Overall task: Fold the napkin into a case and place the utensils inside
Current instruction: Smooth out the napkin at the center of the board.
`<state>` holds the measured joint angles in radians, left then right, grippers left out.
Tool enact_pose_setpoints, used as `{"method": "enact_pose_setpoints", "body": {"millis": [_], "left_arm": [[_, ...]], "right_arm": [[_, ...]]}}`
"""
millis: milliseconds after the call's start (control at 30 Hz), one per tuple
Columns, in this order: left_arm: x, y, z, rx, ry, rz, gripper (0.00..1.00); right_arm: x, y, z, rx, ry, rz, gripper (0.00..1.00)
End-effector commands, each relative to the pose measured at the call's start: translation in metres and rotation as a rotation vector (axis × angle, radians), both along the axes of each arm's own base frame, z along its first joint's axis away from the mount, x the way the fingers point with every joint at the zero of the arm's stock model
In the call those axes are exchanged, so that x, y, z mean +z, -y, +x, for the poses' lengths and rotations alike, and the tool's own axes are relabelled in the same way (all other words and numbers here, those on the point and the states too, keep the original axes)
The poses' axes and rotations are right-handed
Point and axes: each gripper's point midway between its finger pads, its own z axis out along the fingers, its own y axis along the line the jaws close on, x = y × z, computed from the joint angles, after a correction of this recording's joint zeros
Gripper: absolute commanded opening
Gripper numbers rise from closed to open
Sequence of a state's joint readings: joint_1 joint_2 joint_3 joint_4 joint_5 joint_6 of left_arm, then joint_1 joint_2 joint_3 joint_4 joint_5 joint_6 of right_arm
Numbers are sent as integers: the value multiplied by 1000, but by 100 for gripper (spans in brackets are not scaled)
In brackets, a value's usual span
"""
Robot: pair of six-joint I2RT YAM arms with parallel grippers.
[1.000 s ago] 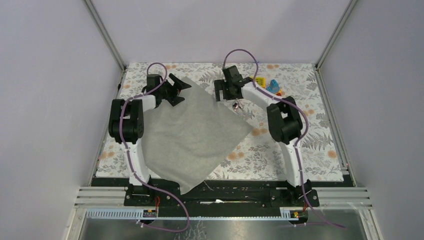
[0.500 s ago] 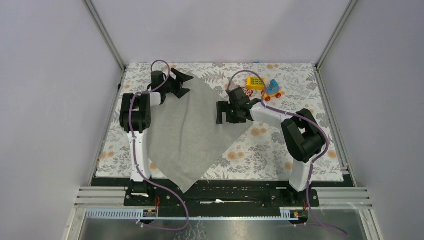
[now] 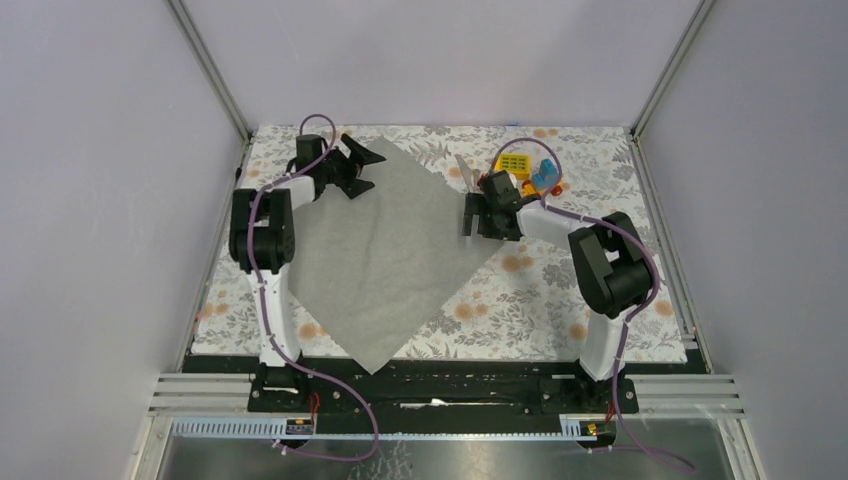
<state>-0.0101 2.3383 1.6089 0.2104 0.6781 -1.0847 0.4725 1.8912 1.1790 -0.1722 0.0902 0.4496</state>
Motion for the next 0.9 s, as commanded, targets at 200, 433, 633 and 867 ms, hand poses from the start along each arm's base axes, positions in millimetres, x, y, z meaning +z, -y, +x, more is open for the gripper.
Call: {"method": "enact_pose_setpoints", "body": {"millis": [200, 433, 633, 867], "left_arm": [[52, -114, -119, 124, -40, 314, 99], [-2, -189, -154, 257, -190, 368, 99], [-36, -220, -165, 326, -273, 379, 99], [-55, -260, -194, 433, -399, 457, 99]], "right_arm": [[10, 6, 5, 60, -24, -41, 100], [37, -6, -7, 92, 1, 30, 100], [28, 2, -9, 53, -10, 44, 100], [28, -5, 9, 64, 20, 56, 100]]}}
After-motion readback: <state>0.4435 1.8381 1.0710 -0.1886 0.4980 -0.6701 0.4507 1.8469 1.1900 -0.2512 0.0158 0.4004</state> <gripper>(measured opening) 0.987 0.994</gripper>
